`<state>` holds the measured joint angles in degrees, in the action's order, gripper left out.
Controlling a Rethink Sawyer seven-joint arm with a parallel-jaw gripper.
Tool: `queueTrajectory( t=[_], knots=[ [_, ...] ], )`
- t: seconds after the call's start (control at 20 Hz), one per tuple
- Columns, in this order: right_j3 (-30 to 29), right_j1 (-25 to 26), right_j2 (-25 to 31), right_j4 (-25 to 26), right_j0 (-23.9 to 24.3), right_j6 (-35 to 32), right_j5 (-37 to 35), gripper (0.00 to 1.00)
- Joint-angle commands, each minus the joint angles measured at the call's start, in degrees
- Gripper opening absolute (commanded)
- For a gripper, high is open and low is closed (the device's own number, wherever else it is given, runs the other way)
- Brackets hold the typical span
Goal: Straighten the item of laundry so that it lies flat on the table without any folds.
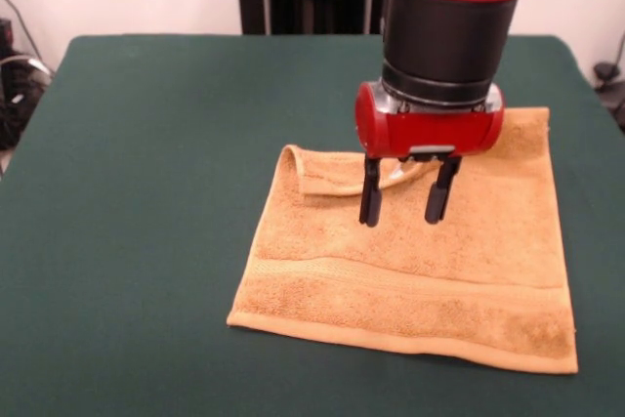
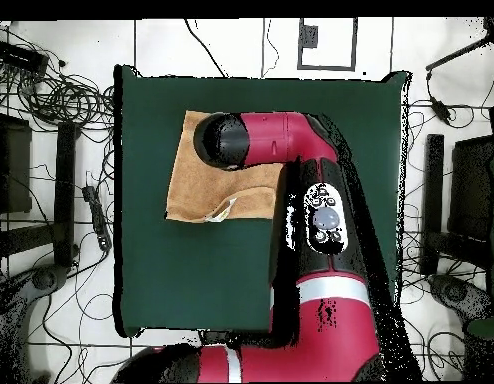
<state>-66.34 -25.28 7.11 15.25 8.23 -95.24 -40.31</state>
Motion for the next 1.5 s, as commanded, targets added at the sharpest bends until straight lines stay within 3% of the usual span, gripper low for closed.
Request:
queueTrajectory(
  t=[0.05,0.75,1.5],
  knots=[
    [-3.01,4.25,3.98,0.62,-1.97,1.17,-6.49,1.0],
    [-1.83,2.66,3.23,1.84,-3.33,2.48,-10.11,1.0],
    [-3.88,1.81,3.17,1.5,-3.67,-0.09,-6.64,1.0]
  ],
)
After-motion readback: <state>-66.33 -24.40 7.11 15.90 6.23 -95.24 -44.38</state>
